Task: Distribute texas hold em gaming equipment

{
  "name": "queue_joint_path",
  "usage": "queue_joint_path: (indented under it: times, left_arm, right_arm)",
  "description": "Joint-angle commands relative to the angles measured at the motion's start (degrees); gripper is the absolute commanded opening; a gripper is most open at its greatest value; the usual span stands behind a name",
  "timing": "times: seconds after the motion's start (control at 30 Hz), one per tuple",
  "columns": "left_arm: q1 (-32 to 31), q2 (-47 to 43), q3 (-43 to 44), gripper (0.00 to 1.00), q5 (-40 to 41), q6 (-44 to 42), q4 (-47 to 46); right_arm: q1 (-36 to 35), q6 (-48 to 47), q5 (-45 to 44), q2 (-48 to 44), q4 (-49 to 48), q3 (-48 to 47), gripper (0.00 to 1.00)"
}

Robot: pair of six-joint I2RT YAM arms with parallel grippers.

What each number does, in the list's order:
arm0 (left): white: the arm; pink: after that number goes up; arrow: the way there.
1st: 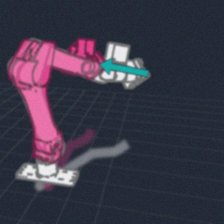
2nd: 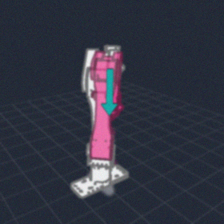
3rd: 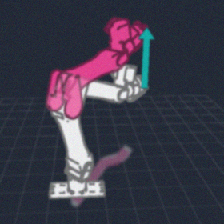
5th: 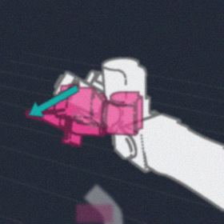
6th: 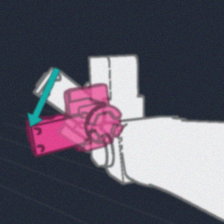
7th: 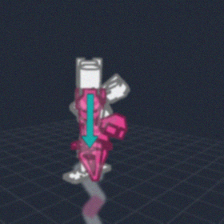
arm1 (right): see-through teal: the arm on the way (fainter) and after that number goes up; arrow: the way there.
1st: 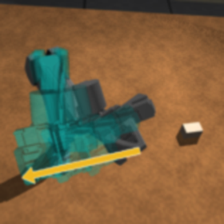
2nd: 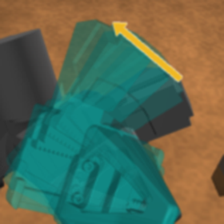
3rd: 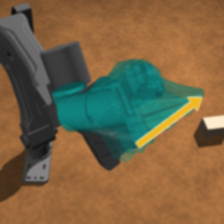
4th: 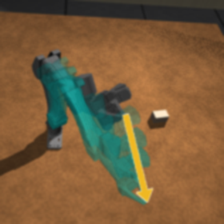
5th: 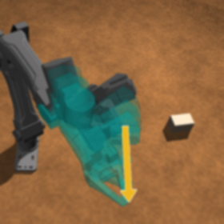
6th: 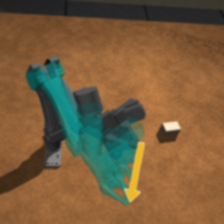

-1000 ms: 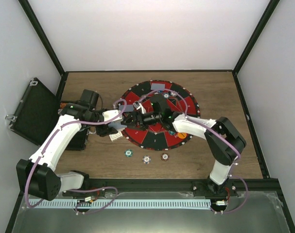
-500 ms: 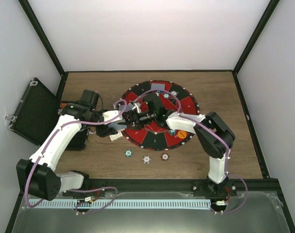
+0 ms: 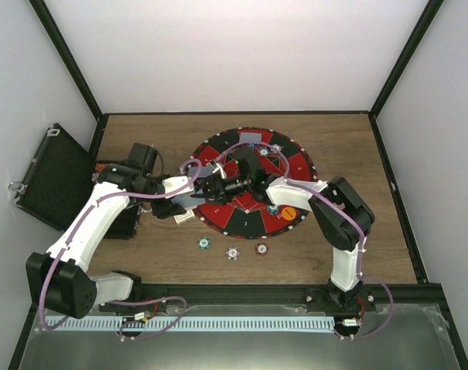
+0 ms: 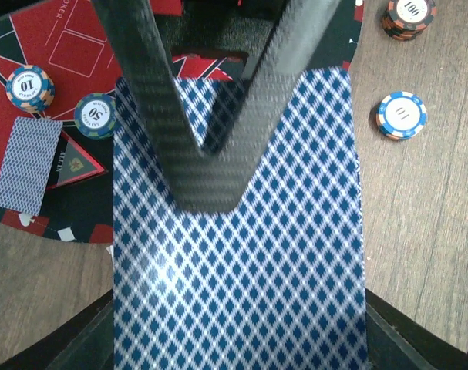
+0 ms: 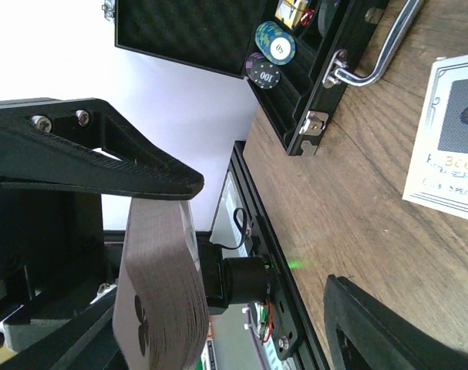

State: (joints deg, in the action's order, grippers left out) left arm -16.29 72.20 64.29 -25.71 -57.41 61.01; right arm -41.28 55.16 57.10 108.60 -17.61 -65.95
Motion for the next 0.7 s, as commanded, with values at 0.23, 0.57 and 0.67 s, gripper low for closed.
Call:
queue_joint_path:
  times: [0.23, 0.57, 0.67]
  left_arm:
    - [-0.2, -1.3, 1.4, 0.04, -2.3, -0.8, -0.8]
    - [-0.2, -1.1, 0.6, 0.04, -1.7, -0.7, -1.7]
    - [-0.2, -0.9, 0.7, 0.04, -1.4, -0.7, -1.7]
  right_arm:
    - [2.4, -2.7, -2.3, -5.1, 5.4, 1.9, 0.54]
    - [2.5, -1.6, -3.6, -11.3, 6.8, 3.1, 0.19]
    - [2.6, -2.5, -4.2, -12.8, 8.8, 3.3, 0.08]
